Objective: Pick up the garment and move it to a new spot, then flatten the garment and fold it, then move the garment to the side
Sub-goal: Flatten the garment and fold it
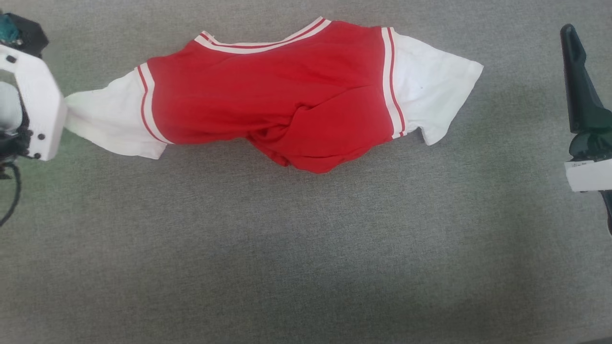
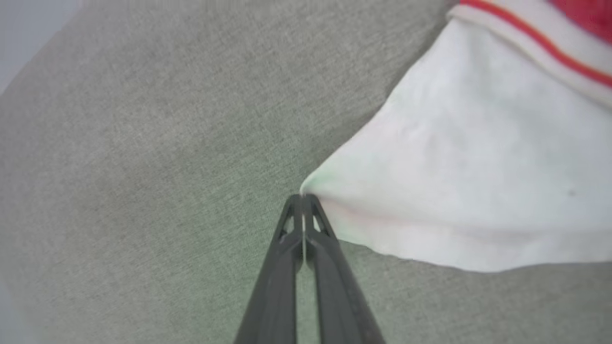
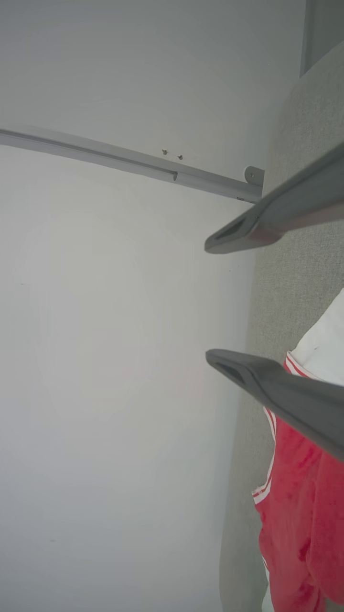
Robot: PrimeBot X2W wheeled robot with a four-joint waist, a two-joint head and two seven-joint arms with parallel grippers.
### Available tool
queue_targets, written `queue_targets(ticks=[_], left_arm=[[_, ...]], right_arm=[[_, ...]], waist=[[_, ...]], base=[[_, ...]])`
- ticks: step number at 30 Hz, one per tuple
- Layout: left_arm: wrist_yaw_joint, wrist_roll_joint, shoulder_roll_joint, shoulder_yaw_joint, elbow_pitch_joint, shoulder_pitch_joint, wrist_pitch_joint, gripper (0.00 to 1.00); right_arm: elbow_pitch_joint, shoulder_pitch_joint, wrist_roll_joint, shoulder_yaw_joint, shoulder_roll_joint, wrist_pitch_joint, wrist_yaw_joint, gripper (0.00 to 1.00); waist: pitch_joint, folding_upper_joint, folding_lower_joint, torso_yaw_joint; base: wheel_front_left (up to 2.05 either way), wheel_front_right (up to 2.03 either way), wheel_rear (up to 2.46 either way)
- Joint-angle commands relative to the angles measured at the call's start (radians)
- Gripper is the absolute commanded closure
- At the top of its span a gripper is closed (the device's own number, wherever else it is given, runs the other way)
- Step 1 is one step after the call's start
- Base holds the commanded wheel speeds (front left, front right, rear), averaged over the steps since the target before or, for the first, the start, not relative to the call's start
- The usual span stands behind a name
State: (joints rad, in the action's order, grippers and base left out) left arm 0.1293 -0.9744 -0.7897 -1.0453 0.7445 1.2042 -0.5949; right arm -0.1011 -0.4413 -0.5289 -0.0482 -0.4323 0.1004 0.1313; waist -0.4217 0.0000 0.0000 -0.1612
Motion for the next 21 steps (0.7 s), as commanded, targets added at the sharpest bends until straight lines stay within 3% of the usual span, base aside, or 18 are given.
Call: queue_targets(ticks=[1, 3, 4, 6, 7, 8, 16, 19, 21], left_arm=[[0.001, -0.001, -0.001, 0.004, 0.008, 0.008, 0.009, 1.0], [0.001, -0.012, 0.016, -0.001, 0.017, -0.001, 0.034, 1.0], [0.001, -0.02, 0.022, -0.001, 0.019, -0.006, 0.053, 0.89], [0.001, -0.037, 0.03, 0.003, 0.016, -0.017, 0.098, 0.52], [0.001, -0.039, 0.03, 0.001, 0.007, -0.021, 0.128, 0.11], [0.001, -0.047, 0.03, 0.003, 0.002, -0.029, 0.161, 0.0], [0.0, -0.128, 0.069, 0.068, -0.051, -0.166, 0.466, 0.0], [-0.027, -0.121, 0.096, 0.079, -0.086, -0.233, 0.588, 0.0], [-0.068, -0.112, 0.115, 0.092, -0.11, -0.276, 0.673, 0.0]], right_arm=[[-0.008, 0.008, 0.002, 0.001, 0.0, -0.005, -0.001, 0.0], [-0.009, 0.011, 0.004, 0.002, -0.003, -0.014, -0.001, 0.0], [-0.009, 0.014, 0.005, 0.001, -0.003, -0.017, -0.001, 0.0], [-0.008, 0.024, 0.008, -0.003, -0.006, -0.026, -0.001, 0.0], [-0.006, 0.028, 0.01, -0.006, -0.01, -0.033, -0.001, 0.0], [-0.003, 0.031, 0.012, -0.009, -0.013, -0.04, -0.001, 0.0], [0.038, 0.08, 0.031, -0.038, -0.058, -0.13, -0.001, 0.0], [0.065, 0.098, 0.004, -0.05, -0.083, -0.188, -0.001, 0.0], [0.081, 0.106, -0.029, -0.069, -0.105, -0.24, -0.001, 0.0]], waist=[[0.001, 0.0, 0.0, 0.002], [0.007, 0.0, 0.0, 0.008], [0.012, 0.0, 0.0, 0.013], [0.025, 0.0, 0.0, 0.026], [0.033, 0.0, 0.0, 0.033], [0.043, 0.0, 0.0, 0.041], [0.128, 0.0, 0.0, 0.136], [0.15, 0.0, 0.0, 0.179], [0.159, 0.0, 0.0, 0.205]], base=[[0.0, 0.0, 0.0], [0.0, 0.0, 0.0], [0.0, 0.0, 0.0], [0.0, 0.0, 0.0], [0.0, 0.0, 0.0], [0.0, 0.0, 0.0], [0.0, 0.0, 0.0], [0.0, 0.0, 0.0], [0.0, 0.0, 0.0]])
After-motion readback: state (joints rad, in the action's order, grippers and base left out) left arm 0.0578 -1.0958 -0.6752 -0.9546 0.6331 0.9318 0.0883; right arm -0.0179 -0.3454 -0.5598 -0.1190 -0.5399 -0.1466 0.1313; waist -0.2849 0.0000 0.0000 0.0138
